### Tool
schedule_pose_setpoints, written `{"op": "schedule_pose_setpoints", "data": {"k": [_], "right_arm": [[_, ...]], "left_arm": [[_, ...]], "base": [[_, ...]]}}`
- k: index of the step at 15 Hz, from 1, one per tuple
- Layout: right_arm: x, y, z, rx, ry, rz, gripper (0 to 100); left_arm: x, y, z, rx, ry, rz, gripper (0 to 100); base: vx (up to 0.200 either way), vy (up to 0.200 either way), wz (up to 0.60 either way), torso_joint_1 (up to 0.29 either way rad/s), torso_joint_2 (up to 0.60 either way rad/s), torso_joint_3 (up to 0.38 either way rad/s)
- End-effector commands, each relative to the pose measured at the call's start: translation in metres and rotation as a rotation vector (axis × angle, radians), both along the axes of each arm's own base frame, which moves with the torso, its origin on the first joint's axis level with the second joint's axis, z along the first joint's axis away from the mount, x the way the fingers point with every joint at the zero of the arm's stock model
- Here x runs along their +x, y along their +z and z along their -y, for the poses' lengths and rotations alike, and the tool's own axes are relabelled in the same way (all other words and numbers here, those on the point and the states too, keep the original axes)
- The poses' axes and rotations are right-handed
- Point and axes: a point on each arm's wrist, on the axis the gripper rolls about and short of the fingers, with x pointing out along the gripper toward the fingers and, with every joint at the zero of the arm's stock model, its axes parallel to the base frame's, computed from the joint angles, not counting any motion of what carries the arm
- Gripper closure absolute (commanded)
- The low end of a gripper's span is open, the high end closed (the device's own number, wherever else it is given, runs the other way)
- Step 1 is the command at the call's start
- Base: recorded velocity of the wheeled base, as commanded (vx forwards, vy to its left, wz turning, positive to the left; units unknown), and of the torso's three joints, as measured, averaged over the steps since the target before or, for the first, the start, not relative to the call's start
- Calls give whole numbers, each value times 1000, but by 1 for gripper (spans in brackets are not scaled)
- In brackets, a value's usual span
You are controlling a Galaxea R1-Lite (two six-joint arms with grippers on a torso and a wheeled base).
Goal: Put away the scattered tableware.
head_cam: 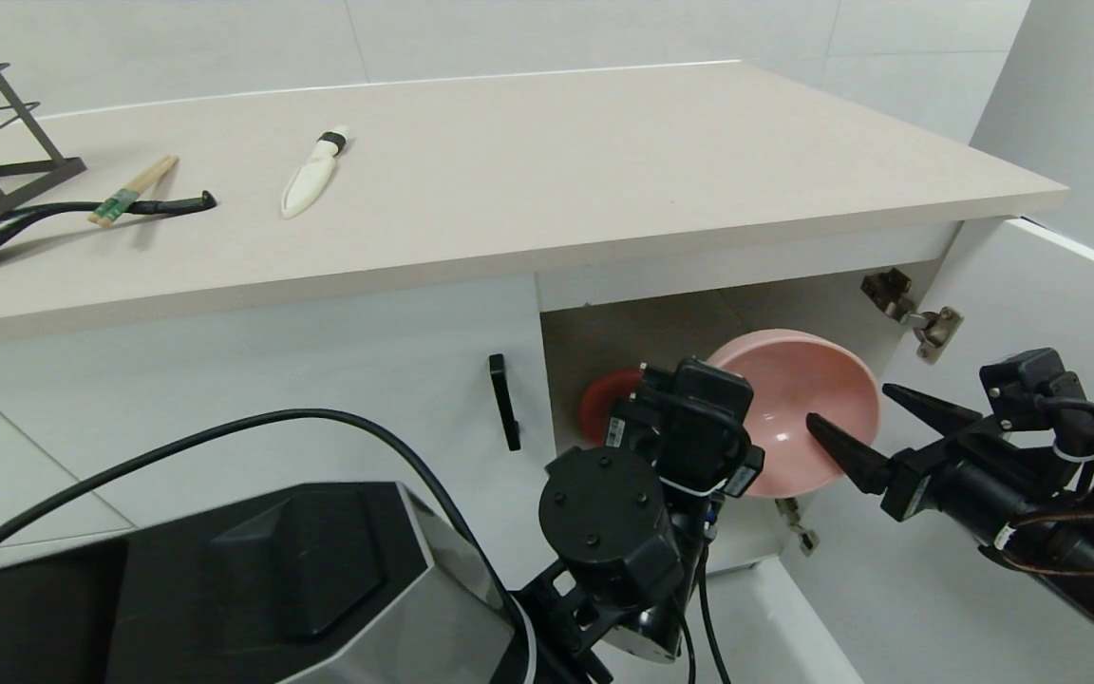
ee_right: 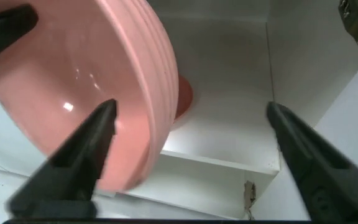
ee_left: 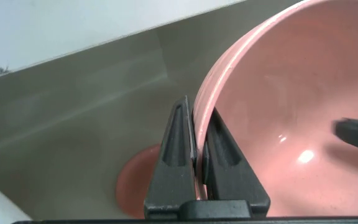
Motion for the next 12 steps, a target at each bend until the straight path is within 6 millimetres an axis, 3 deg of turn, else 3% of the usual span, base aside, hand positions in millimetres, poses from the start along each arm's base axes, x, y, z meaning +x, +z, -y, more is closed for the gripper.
{"op": "schedule_pose_setpoints", "data": {"k": [1,6,7,12], "right_arm": [[2,0,-1,0,3,1,100],[2,3,-3,5,9,14,100],[3,3,-3,6,9,17,100],[2,4,-3,7,9,18,100]], "left_arm": [[-1,1,1,-4,-3,3,100],[-5,0,4,-4,-14,1,100],[-6,0,5,-3,-18,2,0],[-14,3,8,-11,-39,-1,0]], "base": [[0,0,0,0,0,0],[0,0,0,0,0,0],[0,0,0,0,0,0],[0,0,0,0,0,0]]}}
